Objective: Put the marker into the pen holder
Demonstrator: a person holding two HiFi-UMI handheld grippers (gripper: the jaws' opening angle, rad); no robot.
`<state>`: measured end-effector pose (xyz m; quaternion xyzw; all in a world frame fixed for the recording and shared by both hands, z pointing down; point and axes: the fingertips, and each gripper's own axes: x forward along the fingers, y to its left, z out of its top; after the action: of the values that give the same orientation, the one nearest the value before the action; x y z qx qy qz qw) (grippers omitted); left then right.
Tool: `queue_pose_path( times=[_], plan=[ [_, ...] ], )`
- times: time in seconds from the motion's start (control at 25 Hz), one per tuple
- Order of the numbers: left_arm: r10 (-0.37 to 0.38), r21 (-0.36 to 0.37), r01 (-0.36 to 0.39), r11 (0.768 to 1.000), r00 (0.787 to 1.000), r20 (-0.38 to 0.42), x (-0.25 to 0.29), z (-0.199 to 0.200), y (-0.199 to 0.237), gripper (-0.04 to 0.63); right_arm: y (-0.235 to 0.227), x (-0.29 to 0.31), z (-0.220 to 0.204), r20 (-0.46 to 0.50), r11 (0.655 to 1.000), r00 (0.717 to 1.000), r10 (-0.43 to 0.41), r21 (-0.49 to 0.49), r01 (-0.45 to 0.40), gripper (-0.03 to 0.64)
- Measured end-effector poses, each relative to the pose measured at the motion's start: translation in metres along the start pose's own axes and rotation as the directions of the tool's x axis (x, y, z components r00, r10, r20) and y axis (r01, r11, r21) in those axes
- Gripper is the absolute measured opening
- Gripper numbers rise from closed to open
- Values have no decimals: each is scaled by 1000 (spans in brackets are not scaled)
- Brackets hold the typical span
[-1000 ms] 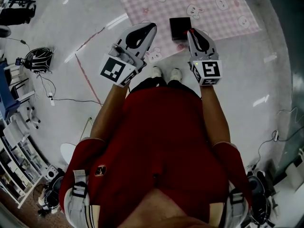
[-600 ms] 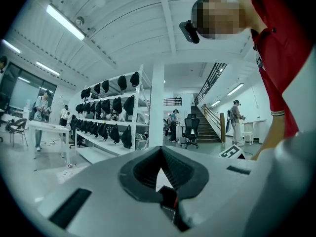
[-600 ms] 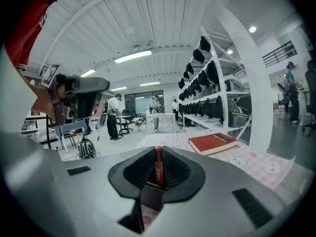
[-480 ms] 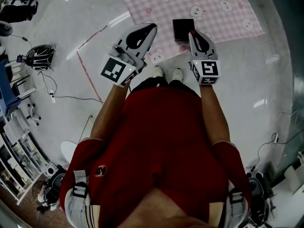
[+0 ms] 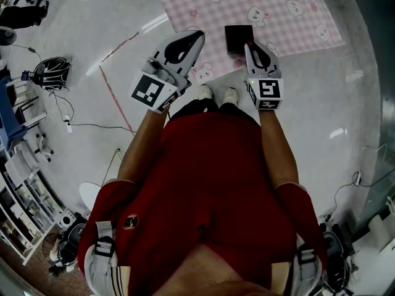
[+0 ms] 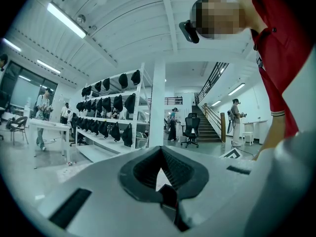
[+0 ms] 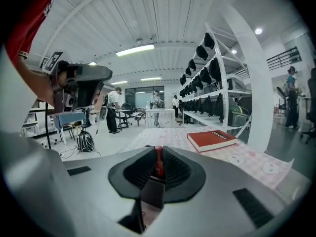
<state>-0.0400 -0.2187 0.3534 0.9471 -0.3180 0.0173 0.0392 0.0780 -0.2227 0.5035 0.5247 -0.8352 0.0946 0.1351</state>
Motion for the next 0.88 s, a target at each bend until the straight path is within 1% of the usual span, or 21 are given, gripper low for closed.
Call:
queue_pose_path(
  times=[0.28, 0.88],
  plan=[
    [0, -5, 0, 1000, 1000, -11, 1, -8, 3, 6, 2, 3, -12, -20, 1000, 1000, 1, -2, -1, 41],
    [-7, -4, 7, 1000, 1000, -15, 3, -9, -6, 6, -2, -6, -27, -54, 1000, 998, -17, -4, 17, 41]
  ],
)
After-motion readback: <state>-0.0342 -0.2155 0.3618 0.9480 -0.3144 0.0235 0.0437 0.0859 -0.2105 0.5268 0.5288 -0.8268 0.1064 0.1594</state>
